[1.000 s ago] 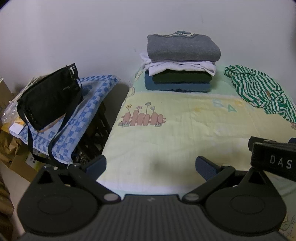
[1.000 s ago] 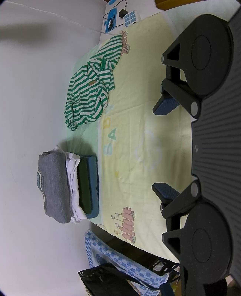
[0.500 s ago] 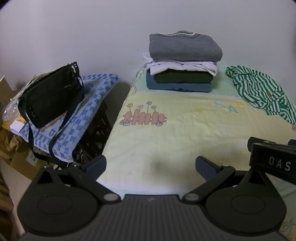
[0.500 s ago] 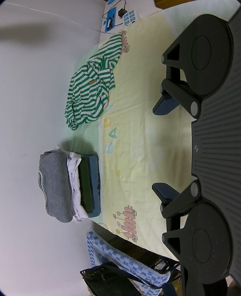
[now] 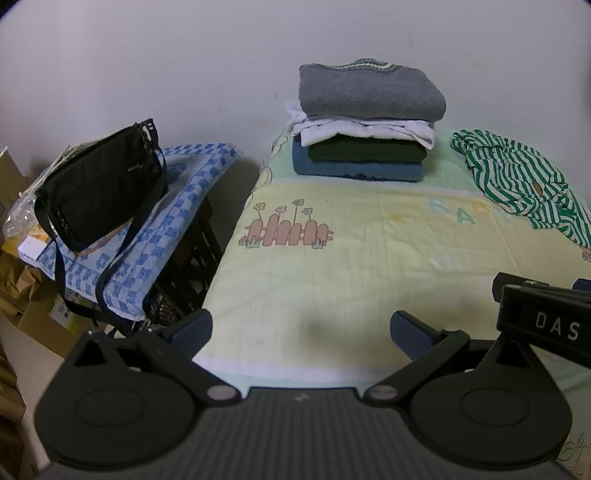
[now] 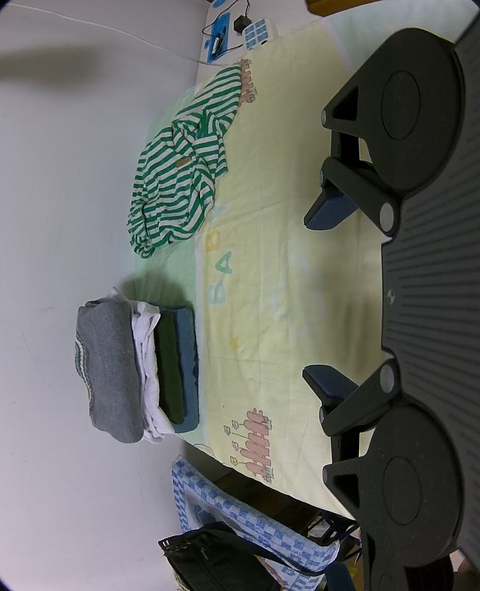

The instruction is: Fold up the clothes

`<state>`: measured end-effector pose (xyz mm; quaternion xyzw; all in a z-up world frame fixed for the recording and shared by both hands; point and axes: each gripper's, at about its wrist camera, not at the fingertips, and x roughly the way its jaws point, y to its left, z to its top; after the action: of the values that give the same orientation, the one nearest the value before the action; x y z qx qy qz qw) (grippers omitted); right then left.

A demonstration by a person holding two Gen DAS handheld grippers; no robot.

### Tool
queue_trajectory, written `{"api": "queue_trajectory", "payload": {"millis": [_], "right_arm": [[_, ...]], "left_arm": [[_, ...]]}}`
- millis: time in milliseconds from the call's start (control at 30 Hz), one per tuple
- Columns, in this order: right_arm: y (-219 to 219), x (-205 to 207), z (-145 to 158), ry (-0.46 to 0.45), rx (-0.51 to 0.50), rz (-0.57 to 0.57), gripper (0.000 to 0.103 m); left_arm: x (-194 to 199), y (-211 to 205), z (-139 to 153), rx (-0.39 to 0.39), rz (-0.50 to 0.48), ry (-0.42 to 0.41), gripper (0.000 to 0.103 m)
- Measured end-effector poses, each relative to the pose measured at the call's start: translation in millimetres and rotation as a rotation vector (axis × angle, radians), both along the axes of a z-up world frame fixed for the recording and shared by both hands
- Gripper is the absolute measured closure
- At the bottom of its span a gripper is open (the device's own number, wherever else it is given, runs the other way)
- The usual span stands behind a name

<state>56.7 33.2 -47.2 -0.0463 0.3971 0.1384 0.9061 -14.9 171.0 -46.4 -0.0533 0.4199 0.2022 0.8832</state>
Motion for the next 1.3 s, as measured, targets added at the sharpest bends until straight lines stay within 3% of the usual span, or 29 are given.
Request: {"api": "queue_trajectory", "payload": {"millis": [1300], "right_arm": [[-3.4,3.9,-1.8,0.016,0.014,0.002,0.020]], "left_arm": [[1.9,-5.0,0.0,0.008,-0.016,0.002,0.000]]}}
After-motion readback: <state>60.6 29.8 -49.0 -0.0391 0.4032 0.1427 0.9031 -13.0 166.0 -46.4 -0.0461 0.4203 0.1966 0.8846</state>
